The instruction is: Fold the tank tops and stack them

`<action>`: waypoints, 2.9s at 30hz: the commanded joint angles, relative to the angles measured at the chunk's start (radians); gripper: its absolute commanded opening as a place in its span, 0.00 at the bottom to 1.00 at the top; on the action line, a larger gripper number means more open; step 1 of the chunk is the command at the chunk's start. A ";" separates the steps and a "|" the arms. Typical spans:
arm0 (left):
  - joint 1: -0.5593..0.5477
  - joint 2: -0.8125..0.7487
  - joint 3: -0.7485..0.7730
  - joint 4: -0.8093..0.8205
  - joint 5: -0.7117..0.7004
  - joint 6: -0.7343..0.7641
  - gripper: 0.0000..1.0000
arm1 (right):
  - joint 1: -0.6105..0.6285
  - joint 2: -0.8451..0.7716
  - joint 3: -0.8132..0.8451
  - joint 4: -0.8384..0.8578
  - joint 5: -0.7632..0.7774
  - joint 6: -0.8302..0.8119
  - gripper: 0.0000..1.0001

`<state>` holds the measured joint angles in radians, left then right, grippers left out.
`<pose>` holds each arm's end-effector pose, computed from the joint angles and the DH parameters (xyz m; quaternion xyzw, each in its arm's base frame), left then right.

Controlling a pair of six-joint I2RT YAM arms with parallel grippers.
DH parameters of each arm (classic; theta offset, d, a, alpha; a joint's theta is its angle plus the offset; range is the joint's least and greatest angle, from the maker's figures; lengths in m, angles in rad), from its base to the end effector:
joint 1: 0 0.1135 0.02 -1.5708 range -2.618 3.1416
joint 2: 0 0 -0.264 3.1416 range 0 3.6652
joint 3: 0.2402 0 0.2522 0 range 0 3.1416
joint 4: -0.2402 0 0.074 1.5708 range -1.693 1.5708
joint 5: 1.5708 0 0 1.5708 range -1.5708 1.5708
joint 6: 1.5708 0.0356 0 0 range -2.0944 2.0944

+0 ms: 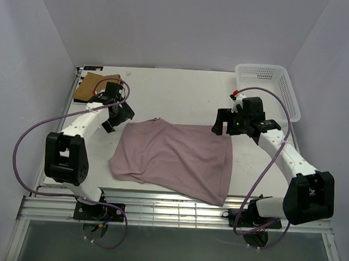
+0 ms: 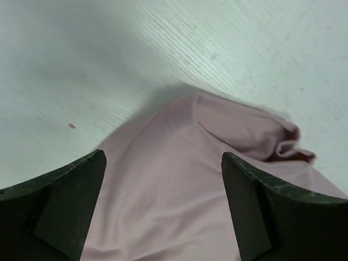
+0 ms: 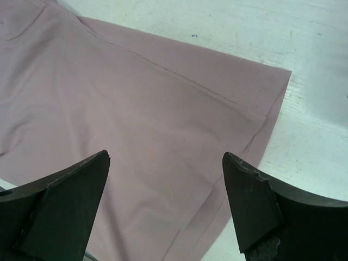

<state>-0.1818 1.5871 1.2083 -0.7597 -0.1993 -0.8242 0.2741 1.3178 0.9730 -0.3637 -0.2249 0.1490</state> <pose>0.3157 -0.0509 0.2437 -0.3271 0.9154 -0.0177 0.2338 0.2744 0.0854 0.2720 -0.1032 0.8981 0.1869 0.3846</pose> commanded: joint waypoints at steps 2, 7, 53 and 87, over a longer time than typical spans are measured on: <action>0.041 0.057 0.056 0.017 0.029 0.143 0.98 | -0.013 0.023 -0.003 -0.017 0.027 0.009 0.90; 0.057 0.157 0.076 0.054 0.075 0.200 0.96 | -0.018 0.049 -0.005 -0.018 0.025 0.008 0.90; 0.071 0.221 0.079 0.085 0.070 0.221 0.00 | -0.088 0.428 0.147 0.026 0.018 0.063 0.90; 0.071 0.212 0.088 0.085 0.061 0.223 0.00 | -0.087 0.465 0.113 0.083 0.046 0.055 0.90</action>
<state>-0.1143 1.8572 1.2892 -0.6952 -0.1230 -0.5953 0.1844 1.7741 1.0897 -0.3130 -0.1829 0.2028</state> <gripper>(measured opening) 0.009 0.901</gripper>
